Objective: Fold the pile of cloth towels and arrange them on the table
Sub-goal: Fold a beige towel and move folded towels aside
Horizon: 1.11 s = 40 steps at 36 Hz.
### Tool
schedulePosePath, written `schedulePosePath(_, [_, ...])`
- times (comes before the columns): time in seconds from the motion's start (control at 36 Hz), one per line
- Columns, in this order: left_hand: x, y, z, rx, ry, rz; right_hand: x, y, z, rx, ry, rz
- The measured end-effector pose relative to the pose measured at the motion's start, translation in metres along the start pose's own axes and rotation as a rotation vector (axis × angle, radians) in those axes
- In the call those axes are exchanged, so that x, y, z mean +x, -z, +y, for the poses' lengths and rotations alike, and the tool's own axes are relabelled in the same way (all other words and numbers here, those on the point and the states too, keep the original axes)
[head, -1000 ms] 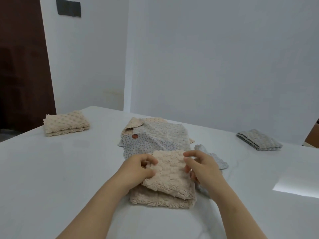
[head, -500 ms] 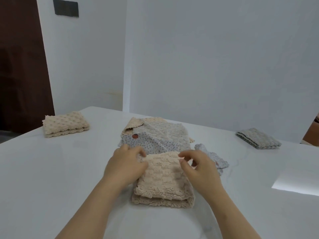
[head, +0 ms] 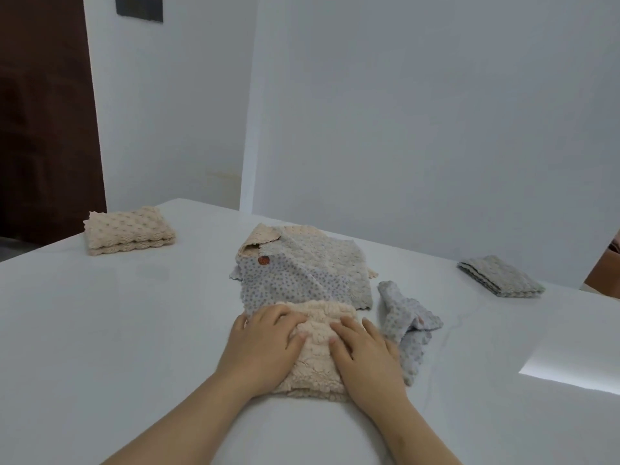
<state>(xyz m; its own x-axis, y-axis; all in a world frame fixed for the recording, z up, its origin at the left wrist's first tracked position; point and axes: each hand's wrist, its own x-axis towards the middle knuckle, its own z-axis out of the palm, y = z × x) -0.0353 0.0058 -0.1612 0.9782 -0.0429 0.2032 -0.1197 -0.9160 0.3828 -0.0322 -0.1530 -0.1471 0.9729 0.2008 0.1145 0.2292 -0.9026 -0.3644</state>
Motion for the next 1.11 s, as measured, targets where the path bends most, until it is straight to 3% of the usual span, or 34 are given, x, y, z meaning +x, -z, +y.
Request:
schedulePosePath(0.14, [-0.003,0.003,0.004,0.028,0.089,0.077,-0.001,-0.002,-0.001,-0.04,-0.001,0.008])
schedulePosePath(0.22, [-0.009,0.008,0.007,0.059,0.272,0.124,-0.007,-0.003,-0.002,-0.031,0.002,0.132])
schedulePosePath(0.33, [-0.015,0.021,0.006,0.064,0.459,0.021,-0.016,-0.001,0.004,0.067,-0.103,0.259])
schedulePosePath(0.47, [-0.017,0.029,0.002,0.074,0.425,-0.115,-0.026,0.004,0.008,0.18,-0.243,0.233])
schedulePosePath(0.58, [-0.027,0.029,0.002,0.035,0.379,-0.074,-0.034,0.007,0.008,0.186,-0.239,0.186])
schedulePosePath(0.69, [-0.033,0.026,-0.001,-0.338,0.296,0.092,-0.042,0.01,0.009,0.307,-0.186,0.195])
schedulePosePath(0.78, [-0.036,0.023,0.004,-0.606,0.244,0.128,-0.049,0.01,0.01,0.517,-0.158,0.176])
schedulePosePath(0.86, [-0.037,0.019,0.009,-0.697,0.227,0.146,-0.054,0.01,0.01,0.694,-0.172,0.161])
schedulePosePath(0.94, [-0.038,0.019,0.011,-0.739,0.259,0.142,-0.058,0.014,0.009,0.744,-0.182,0.171])
schedulePosePath(1.11, [-0.052,0.029,0.018,-0.909,0.16,0.082,-0.067,0.021,0.007,0.88,-0.121,0.177])
